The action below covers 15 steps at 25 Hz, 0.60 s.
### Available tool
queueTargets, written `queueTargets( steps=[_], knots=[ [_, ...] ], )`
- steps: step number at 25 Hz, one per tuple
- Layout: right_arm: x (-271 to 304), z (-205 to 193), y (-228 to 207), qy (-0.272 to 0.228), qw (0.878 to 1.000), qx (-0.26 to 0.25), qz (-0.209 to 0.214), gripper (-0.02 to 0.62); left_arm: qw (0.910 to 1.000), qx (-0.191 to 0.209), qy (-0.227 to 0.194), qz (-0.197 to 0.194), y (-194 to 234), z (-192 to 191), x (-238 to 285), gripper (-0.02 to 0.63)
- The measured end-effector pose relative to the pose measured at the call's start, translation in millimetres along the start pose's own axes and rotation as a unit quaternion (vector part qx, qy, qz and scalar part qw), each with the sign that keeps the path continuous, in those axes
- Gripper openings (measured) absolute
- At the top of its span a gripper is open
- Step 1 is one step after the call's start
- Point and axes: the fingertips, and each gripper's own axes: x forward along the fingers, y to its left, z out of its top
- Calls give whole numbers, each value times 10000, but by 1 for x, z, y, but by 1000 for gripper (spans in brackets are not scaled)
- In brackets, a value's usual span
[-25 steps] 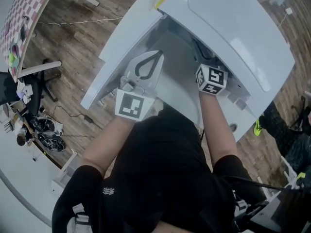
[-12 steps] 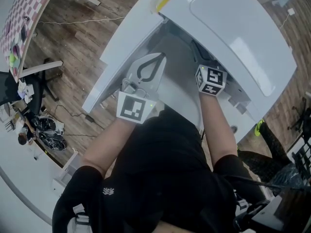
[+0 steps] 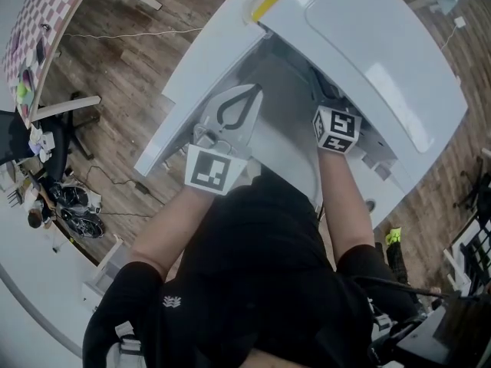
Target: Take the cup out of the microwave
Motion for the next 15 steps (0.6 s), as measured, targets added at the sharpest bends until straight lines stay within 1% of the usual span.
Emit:
queueTargets(
  steps=[7,10,15],
  knots=[
    [-20,3,7,10,10000,-17,-8,378,9999,28,-158,31,-1,12,-18,3],
    [-32,6,11,-1,10000,-53,-4,377,9997,108,-231,22,-4,19,-28,3],
    [-54,10,21,-35,10000,-55,5,377,9992,62,-377,107,-6,30,-51,3]
  ],
)
